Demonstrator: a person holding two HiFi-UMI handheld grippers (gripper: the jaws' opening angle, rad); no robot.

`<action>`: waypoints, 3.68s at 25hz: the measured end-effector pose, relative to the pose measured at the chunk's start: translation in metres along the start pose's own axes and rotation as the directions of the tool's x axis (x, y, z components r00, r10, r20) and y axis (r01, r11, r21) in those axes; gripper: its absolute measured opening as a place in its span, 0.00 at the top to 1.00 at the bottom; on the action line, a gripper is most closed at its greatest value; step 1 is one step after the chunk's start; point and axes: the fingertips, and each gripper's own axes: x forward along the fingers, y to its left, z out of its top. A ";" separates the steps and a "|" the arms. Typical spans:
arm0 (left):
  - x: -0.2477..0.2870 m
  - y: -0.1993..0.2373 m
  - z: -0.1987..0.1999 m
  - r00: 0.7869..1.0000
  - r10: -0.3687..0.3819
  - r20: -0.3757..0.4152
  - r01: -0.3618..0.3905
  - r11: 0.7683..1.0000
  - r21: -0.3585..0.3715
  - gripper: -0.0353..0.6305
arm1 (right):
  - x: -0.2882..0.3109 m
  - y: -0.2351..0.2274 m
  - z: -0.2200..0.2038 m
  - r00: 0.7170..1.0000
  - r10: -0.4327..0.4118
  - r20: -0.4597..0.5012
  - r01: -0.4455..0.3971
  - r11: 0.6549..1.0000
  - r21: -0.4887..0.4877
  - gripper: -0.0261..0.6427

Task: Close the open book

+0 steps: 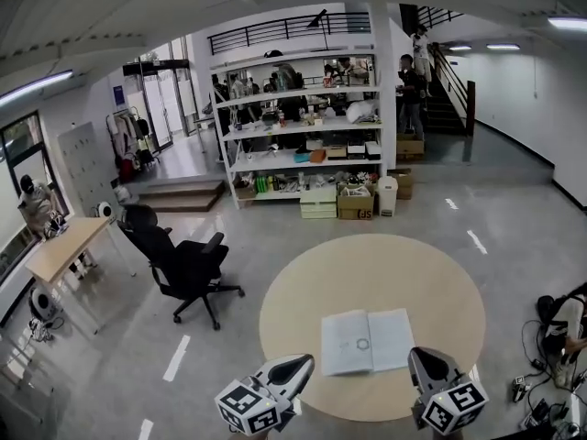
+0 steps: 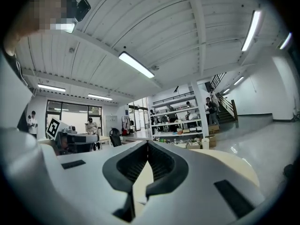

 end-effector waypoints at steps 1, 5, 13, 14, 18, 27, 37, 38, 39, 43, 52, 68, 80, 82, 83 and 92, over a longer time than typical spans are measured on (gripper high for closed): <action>0.010 0.004 0.000 1.000 0.009 -0.001 -0.009 1.000 -0.001 0.97 | 0.008 -0.009 0.000 1.000 0.006 -0.004 -0.006 1.000 0.001 0.96; 0.045 0.025 -0.001 1.000 0.012 -0.027 -0.012 1.000 0.003 0.97 | 0.046 -0.034 -0.009 1.000 0.010 -0.023 -0.008 0.999 0.052 0.96; 0.093 0.090 0.000 0.998 0.002 -0.058 -0.004 0.999 -0.035 0.97 | 0.117 -0.057 -0.011 0.997 -0.019 -0.072 0.025 0.997 0.075 0.96; 0.097 0.100 0.001 0.999 -0.001 -0.054 -0.001 0.999 -0.038 0.97 | 0.125 -0.059 -0.010 0.997 -0.029 -0.075 0.034 0.997 0.072 0.96; 0.113 0.134 0.002 0.999 -0.018 -0.044 0.017 0.999 -0.040 0.97 | 0.157 -0.069 -0.005 0.996 -0.058 -0.071 0.061 0.997 0.046 0.96; 0.135 0.191 -0.029 0.993 -0.007 -0.120 -0.007 0.994 -0.110 0.97 | 0.216 -0.071 -0.033 0.987 -0.062 -0.149 0.073 0.995 0.067 0.96; 0.149 0.210 -0.112 0.959 0.055 -0.277 -0.116 0.971 -0.208 0.97 | 0.257 -0.072 -0.125 0.929 0.020 -0.369 0.026 0.993 0.119 0.89; 0.149 0.212 -0.124 0.952 0.055 -0.300 -0.125 0.968 -0.219 0.97 | 0.259 -0.072 -0.138 0.918 0.020 -0.396 0.033 0.991 0.127 0.87; 0.147 0.213 -0.138 0.944 0.052 -0.325 -0.133 0.964 -0.231 0.97 | 0.260 -0.072 -0.154 0.906 0.018 -0.423 0.046 0.989 0.142 0.86; 0.133 0.222 -0.192 0.920 0.056 -0.388 -0.166 0.952 -0.257 0.97 | 0.263 -0.065 -0.223 0.857 0.015 -0.516 0.096 0.977 0.188 0.75; 0.124 0.227 -0.264 0.831 0.040 -0.554 -0.247 0.920 -0.303 0.97 | 0.269 -0.040 -0.303 0.724 -0.006 -0.690 0.121 0.986 0.119 0.67; 0.108 0.207 -0.338 0.700 -0.016 -0.714 -0.232 0.940 -0.249 0.97 | 0.271 0.004 -0.396 0.506 -0.091 -0.858 0.061 0.996 -0.070 0.56; 0.106 0.195 -0.341 0.713 -0.070 -0.698 -0.175 0.946 -0.273 0.97 | 0.273 0.001 -0.402 0.492 -0.115 -0.863 0.064 0.993 -0.096 0.58; 0.107 0.195 -0.340 0.717 -0.070 -0.693 -0.173 0.946 -0.274 0.97 | 0.273 -0.001 -0.401 0.491 -0.111 -0.864 0.066 0.994 -0.091 0.60; 0.108 0.195 -0.339 0.719 -0.070 -0.692 -0.173 0.946 -0.275 0.97 | 0.272 -0.002 -0.401 0.487 -0.110 -0.866 0.067 0.994 -0.089 0.61; 0.107 0.195 -0.334 0.730 -0.076 -0.679 -0.158 0.948 -0.275 0.97 | 0.269 -0.007 -0.400 0.467 -0.107 -0.878 0.095 0.993 -0.070 0.80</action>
